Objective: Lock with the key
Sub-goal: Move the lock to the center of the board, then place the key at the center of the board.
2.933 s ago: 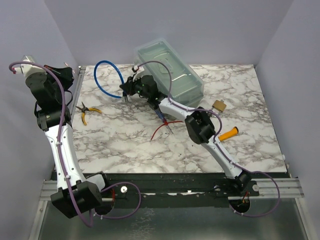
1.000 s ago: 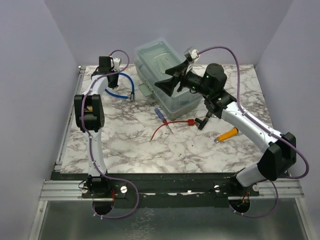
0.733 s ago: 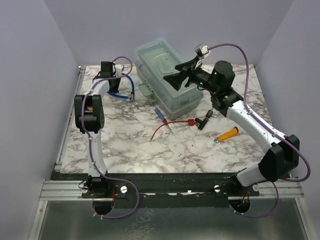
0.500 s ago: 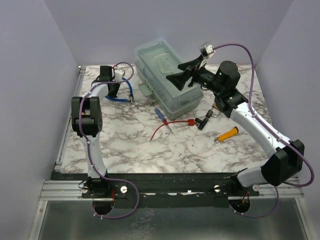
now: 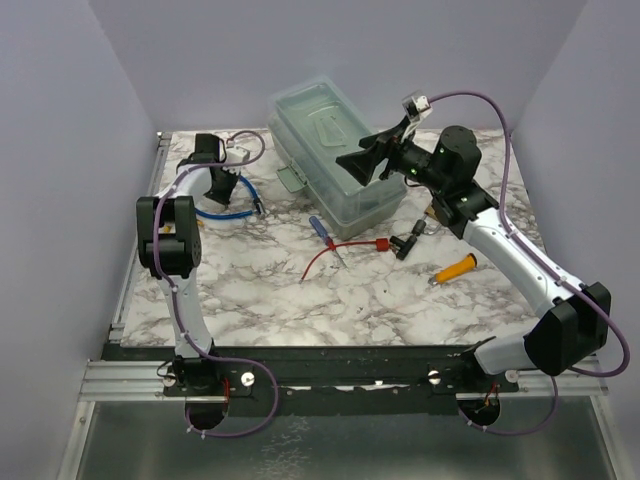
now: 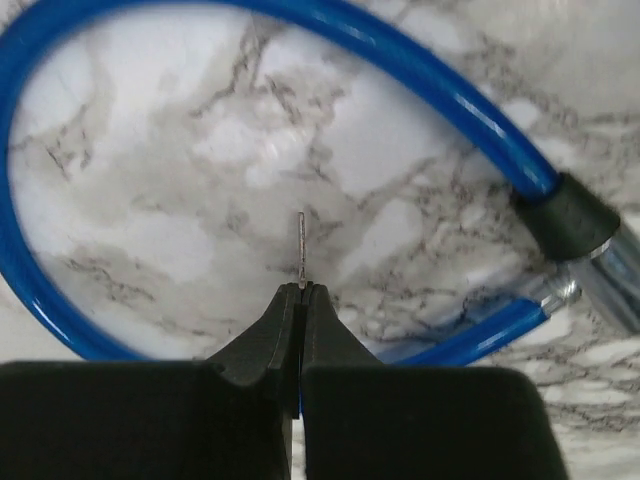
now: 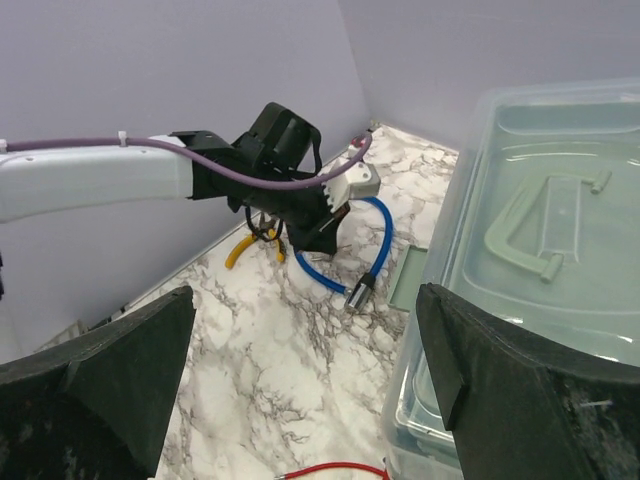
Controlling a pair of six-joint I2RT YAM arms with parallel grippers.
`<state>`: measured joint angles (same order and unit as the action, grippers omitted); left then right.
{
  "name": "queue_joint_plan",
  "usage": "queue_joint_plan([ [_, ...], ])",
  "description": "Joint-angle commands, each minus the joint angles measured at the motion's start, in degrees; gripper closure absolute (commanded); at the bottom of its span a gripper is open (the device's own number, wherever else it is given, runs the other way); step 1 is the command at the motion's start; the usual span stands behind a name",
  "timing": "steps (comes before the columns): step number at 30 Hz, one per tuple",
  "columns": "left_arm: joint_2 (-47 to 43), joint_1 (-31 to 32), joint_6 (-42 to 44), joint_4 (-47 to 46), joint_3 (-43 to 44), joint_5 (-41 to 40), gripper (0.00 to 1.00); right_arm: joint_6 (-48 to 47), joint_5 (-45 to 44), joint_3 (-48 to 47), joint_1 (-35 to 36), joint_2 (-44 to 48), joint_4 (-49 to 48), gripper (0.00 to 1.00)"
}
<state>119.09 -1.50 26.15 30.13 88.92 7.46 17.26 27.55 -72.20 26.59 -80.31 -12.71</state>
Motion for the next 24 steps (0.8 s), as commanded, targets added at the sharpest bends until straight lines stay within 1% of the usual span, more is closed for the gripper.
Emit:
queue_joint_plan([
  [1, 5.13, -0.35, -6.79, 2.57, 9.24, 2.81, 1.00, 2.51, -0.05, -0.15, -1.65, 1.37, 2.18, 0.01],
  [5, 7.79, -0.59, -7.06, 2.56, 12.47, 0.97, 1.00, 3.63, -0.21, 0.83, -3.84, 2.74, 3.48, 0.01],
  [10, 7.87, -0.87, -6.21, 2.64, 11.04, 0.53, 1.00, 5.16, 0.85, 2.18, -6.97, 4.55, 5.47, 0.01],
  [11, 7.59, -0.95, -6.22, 2.64, 10.63, 0.71, 0.97, 5.60, 1.30, 2.30, -7.73, 4.82, 6.01, 0.01],
  [12, 7.10, -1.01, -6.25, 2.65, 10.19, 1.01, 0.90, 5.90, 1.76, 2.33, -8.55, 5.01, 6.56, 0.01],
  [16, 4.84, -1.21, -6.67, 2.68, 8.79, 2.26, 0.44, 7.59, 4.81, 1.98, -12.53, 5.12, 8.74, 0.01],
  [20, 0.92, -1.61, -7.29, 2.90, 7.50, 5.23, 0.04, 9.44, 10.07, 0.98, -18.22, 4.76, 12.27, 0.00],
  [21, -0.31, -1.62, -7.31, 2.84, 6.70, 6.00, 0.02, 9.60, 11.54, 0.67, -19.57, 4.74, 14.01, 0.00],
  [24, -4.35, -1.82, -7.78, 2.85, 4.75, 8.71, 0.01, 9.96, 17.07, 0.04, -24.18, 4.28, 17.99, 0.00],
])
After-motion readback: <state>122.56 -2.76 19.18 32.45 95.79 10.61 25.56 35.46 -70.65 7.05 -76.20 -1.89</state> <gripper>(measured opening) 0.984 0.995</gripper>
